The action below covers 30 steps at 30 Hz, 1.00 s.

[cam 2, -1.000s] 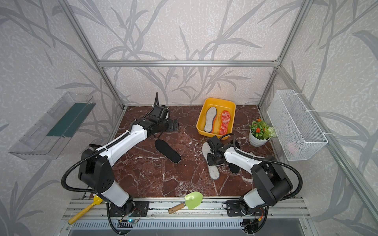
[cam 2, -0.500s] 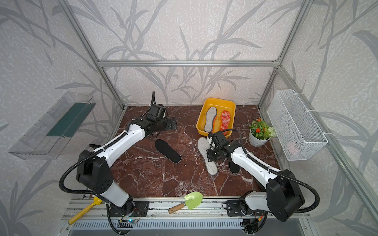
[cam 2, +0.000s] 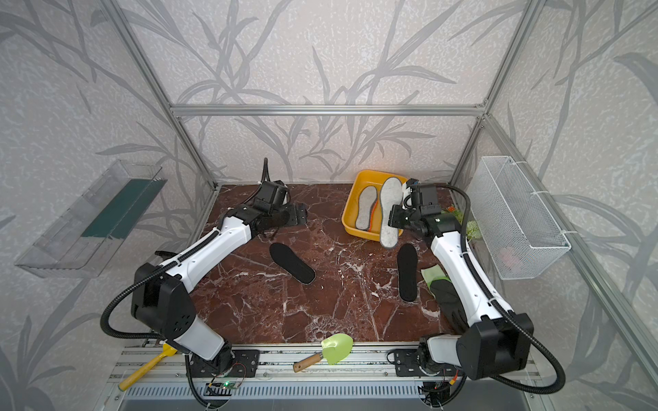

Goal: Put the insoles into the storage box
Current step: Pick up the insole from the center of the board, then place the insole in the storage box.

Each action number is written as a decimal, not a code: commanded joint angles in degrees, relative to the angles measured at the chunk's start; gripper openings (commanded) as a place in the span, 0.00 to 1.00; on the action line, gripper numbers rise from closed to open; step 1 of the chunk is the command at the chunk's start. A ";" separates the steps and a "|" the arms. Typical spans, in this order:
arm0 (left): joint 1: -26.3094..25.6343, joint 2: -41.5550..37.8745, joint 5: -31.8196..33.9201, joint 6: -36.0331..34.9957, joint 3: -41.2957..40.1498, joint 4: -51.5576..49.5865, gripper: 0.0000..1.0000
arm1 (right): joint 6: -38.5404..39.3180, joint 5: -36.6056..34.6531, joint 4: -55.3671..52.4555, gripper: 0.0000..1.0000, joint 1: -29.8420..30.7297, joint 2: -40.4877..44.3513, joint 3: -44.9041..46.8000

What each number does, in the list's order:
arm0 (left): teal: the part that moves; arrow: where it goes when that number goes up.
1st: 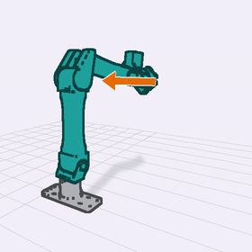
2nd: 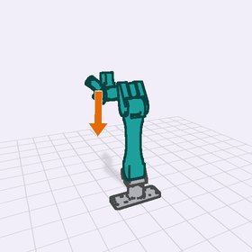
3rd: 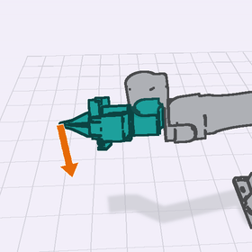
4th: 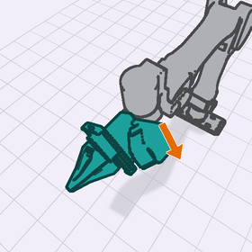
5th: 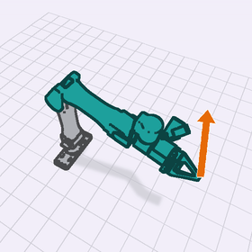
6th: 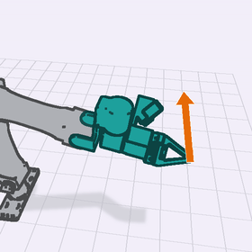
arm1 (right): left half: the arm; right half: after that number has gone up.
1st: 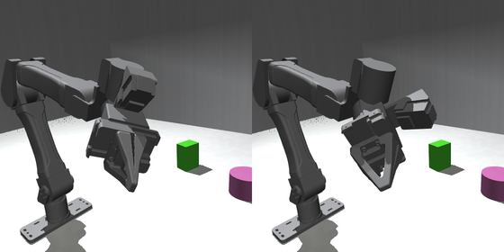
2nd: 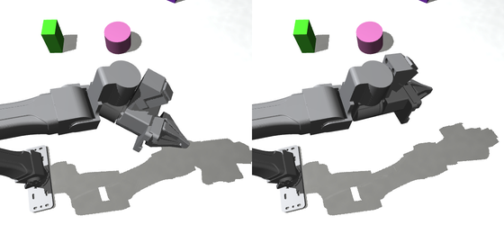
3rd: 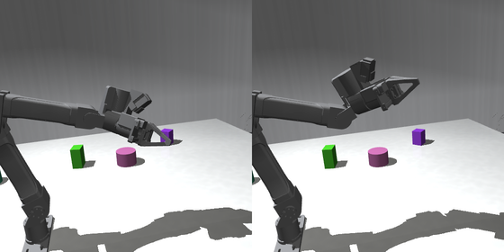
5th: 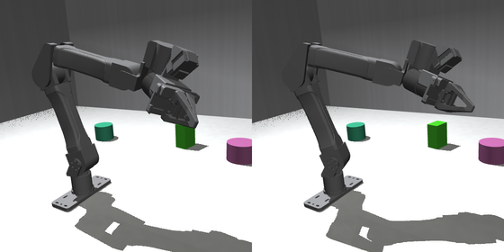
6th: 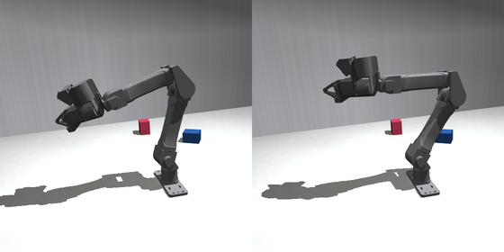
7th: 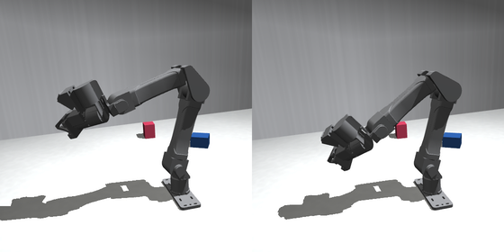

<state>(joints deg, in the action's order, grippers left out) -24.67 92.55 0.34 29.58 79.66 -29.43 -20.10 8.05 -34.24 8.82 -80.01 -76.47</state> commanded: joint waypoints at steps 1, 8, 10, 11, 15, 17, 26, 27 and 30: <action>0.33 -2.01 0.52 0.40 0.45 -0.51 0.99 | -0.55 -4.72 -3.37 0.00 -1.37 -7.22 -6.99; 0.45 -1.77 0.64 1.14 -0.23 -0.08 0.99 | -3.68 -7.86 -2.20 0.00 -1.78 -22.32 -15.53; 0.45 -1.66 0.46 1.12 0.13 -0.29 0.99 | -3.73 -8.51 -4.62 0.00 -1.79 -26.88 -19.44; 0.49 -1.79 0.45 1.01 0.19 -0.28 0.99 | -3.72 -8.39 -5.38 0.00 -1.77 -28.75 -20.90; 0.64 -1.84 0.68 0.83 0.53 -0.23 0.99 | -3.47 -6.74 -8.13 0.00 -1.79 -35.64 -26.26; 0.68 -1.95 0.48 0.60 0.53 -0.25 0.99 | -3.30 -7.50 -9.83 0.00 -1.79 -38.38 -28.52; 1.28 -3.28 0.43 0.38 -1.04 -0.32 0.99 | -4.25 -9.13 -9.91 0.00 -2.02 -43.66 -31.05; 1.24 -3.50 0.54 0.45 -1.24 -0.18 0.99 | -4.27 -9.31 -10.31 0.00 -2.05 -44.11 -31.60; 1.46 -3.62 0.61 0.56 -1.77 0.12 0.99 | -4.50 -9.31 -10.24 0.00 -2.22 -44.69 -32.01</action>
<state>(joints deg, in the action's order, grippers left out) -23.51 90.91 0.36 30.04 79.00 -29.12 -24.01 -0.21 -42.74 6.94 -123.98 -106.69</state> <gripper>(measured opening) 0.993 0.073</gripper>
